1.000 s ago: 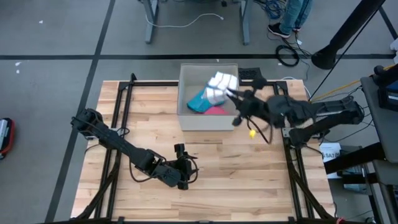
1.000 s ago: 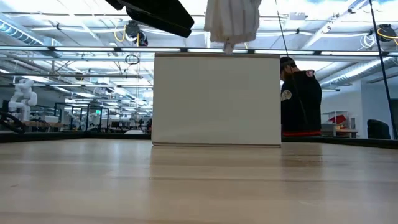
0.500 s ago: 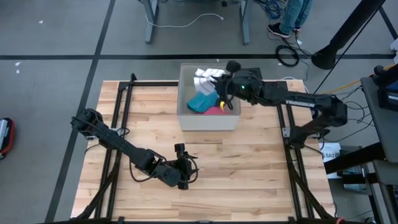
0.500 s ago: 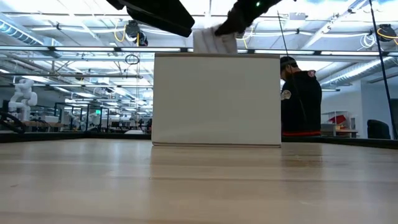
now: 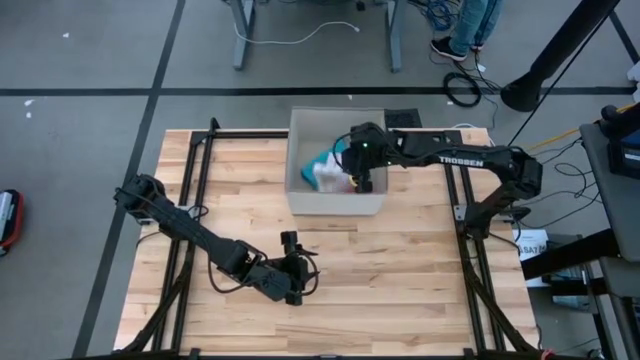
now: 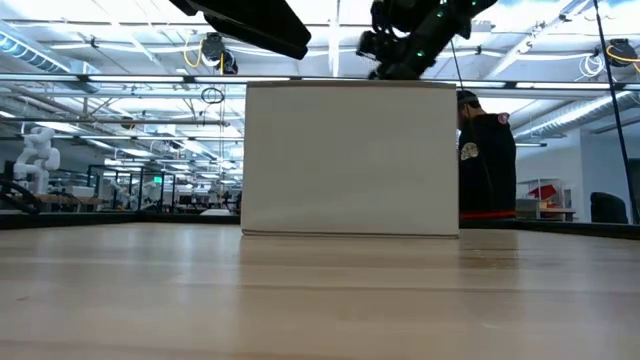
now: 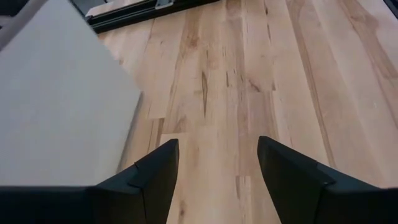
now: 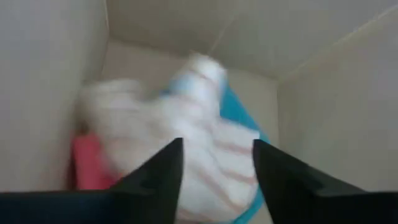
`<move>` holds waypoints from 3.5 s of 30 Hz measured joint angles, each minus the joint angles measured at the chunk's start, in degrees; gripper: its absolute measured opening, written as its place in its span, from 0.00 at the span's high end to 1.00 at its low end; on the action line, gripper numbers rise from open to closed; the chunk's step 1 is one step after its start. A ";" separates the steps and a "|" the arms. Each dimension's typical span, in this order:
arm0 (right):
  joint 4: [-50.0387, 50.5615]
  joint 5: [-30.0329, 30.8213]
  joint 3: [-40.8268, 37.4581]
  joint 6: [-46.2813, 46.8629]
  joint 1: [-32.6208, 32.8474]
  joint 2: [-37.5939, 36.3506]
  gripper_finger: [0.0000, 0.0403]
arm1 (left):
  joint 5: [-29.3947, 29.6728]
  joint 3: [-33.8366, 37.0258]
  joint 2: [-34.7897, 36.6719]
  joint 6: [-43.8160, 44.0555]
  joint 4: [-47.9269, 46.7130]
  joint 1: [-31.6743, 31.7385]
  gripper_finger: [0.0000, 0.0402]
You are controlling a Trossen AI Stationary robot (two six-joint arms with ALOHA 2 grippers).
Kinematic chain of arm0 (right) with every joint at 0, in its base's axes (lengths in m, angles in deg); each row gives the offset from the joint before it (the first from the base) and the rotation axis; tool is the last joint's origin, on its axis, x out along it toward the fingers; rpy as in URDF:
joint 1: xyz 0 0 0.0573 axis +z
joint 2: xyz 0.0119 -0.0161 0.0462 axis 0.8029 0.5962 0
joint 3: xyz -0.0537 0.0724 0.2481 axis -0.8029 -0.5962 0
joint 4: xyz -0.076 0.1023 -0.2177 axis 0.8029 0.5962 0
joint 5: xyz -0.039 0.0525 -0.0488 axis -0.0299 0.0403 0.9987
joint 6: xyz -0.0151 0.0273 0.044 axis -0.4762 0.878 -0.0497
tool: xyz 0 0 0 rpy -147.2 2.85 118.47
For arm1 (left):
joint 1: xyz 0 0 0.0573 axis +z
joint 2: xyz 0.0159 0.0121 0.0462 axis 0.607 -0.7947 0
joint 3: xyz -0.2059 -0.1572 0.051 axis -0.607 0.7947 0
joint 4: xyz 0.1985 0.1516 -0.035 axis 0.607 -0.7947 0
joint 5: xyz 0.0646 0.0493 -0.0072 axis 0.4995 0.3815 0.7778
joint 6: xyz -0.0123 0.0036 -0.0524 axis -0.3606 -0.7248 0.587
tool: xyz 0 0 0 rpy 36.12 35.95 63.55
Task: Fold towel
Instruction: Return to Home Position
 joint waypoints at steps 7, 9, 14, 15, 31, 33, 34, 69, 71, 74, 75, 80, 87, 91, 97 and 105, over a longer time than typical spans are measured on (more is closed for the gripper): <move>3.44 -1.49 0.00 4.20 1.10 -2.62 0.42 | -0.01 -0.02 0.00 -0.06 -0.07 0.46 0.44; 1.86 -1.44 0.00 4.09 1.42 -3.99 0.42 | -0.01 -0.02 0.00 0.02 -0.04 0.83 0.44; -2.64 -1.50 0.00 4.12 2.03 -8.49 0.45 | 0.01 -0.02 0.00 0.31 -0.04 1.48 0.44; -2.93 -1.54 0.00 4.17 2.22 -9.45 0.46 | 0.01 -0.02 0.00 0.37 -0.04 1.55 0.44; 7.54 -12.37 0.00 13.66 15.49 -20.06 0.47 | 0.01 -0.02 0.00 -0.02 -0.04 2.93 0.44; 10.35 -12.30 0.00 14.74 18.29 -20.62 0.47 | 0.43 -0.02 0.00 -0.65 -0.07 2.91 0.44; 11.13 -12.17 0.00 15.39 19.85 -21.02 0.47 | 1.68 -0.02 0.00 -0.70 -0.11 2.83 0.44; -27.58 20.02 -39.45 27.74 57.55 -50.56 0.47 | -8.23 1.80 10.21 -24.09 11.20 20.32 0.44; -31.39 21.82 -42.57 25.75 58.33 -50.83 0.47 | -8.71 4.79 12.51 -23.93 13.22 22.04 0.44; -35.92 24.71 -47.00 23.69 59.04 -52.03 0.47 | -8.97 12.64 18.07 -22.46 17.92 24.29 0.44; -37.05 25.29 -48.43 23.20 59.10 -52.74 0.47 | -9.58 15.70 20.25 -22.07 20.44 24.96 0.44; -45.67 25.22 -55.52 20.35 59.07 -57.19 0.47 | -13.21 31.57 30.90 -18.03 32.17 26.24 0.44; -47.71 24.94 -61.13 14.52 55.80 -67.40 0.47 | -14.06 46.45 39.91 -14.01 47.54 22.49 0.44; -46.91 22.31 -62.62 12.20 52.88 -74.21 0.47 | -14.02 51.17 41.07 -13.45 52.40 20.47 0.44; -38.38 21.95 -63.54 11.01 48.20 -84.38 0.47 | -11.44 59.02 41.03 -11.23 63.04 19.61 0.44; -32.47 19.18 -63.41 11.69 43.12 -89.14 0.48 | -9.38 62.66 40.90 -9.40 68.33 19.39 0.44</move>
